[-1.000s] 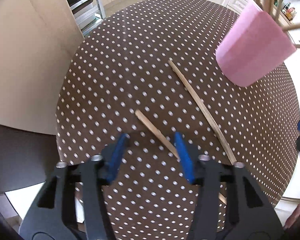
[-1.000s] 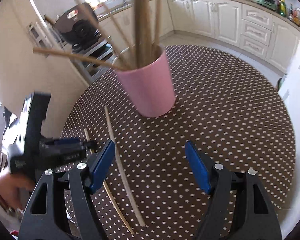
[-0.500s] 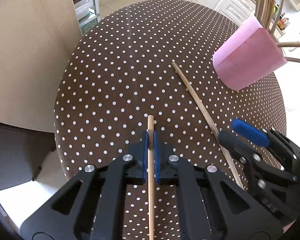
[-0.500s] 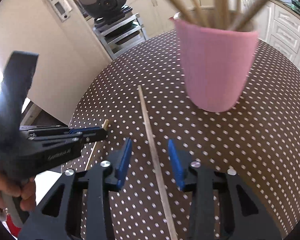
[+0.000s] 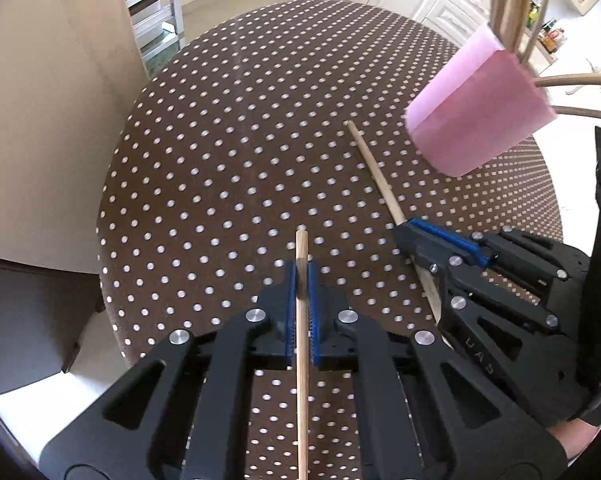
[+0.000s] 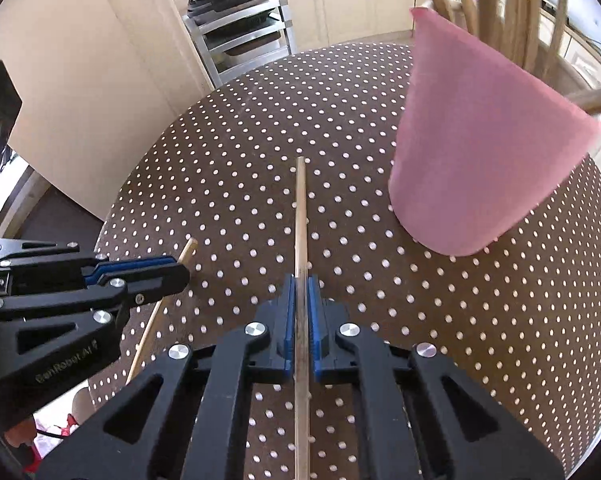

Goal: Organize utensils
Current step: 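Lift the left gripper's stick over the pink cup while the right gripper carries its stick there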

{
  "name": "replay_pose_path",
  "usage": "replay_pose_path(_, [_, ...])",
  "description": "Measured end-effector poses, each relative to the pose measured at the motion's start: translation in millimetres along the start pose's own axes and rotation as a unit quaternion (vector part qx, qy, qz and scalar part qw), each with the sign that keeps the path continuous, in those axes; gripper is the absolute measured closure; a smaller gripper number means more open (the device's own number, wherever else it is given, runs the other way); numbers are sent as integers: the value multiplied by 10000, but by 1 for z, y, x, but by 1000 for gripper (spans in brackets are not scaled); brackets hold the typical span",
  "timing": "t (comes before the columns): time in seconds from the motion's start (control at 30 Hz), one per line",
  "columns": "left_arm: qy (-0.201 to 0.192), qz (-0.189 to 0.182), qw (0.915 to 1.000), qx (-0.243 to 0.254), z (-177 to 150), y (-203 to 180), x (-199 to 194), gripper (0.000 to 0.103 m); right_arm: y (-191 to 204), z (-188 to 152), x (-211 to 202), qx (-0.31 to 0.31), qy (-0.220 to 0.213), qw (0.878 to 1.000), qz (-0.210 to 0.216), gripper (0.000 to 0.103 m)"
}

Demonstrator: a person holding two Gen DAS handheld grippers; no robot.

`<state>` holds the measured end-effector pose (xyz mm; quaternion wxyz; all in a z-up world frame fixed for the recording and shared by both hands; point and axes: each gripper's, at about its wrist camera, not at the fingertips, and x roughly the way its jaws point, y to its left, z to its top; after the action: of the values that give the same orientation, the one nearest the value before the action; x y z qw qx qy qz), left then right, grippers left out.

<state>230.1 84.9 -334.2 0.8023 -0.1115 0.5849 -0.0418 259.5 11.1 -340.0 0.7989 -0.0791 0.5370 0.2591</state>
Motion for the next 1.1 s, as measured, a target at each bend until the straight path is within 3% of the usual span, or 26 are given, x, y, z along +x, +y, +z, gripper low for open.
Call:
replay_pose_path(0.27, [-333, -329, 9988, 162, 8, -19, -34, 97, -21, -10, -50, 488, -421, 9974, 330, 98])
replay_pose_path(0.6, [-927, -652, 9930, 339, 11, -32, -87, 97, -33, -20, -119, 569, -1069, 9899, 739, 98])
replay_pose_path(1.1, [-1455, -1054, 9815, 661, -3, -64, -151, 97, -10, -35, -164, 436, -1572, 9829, 857, 98])
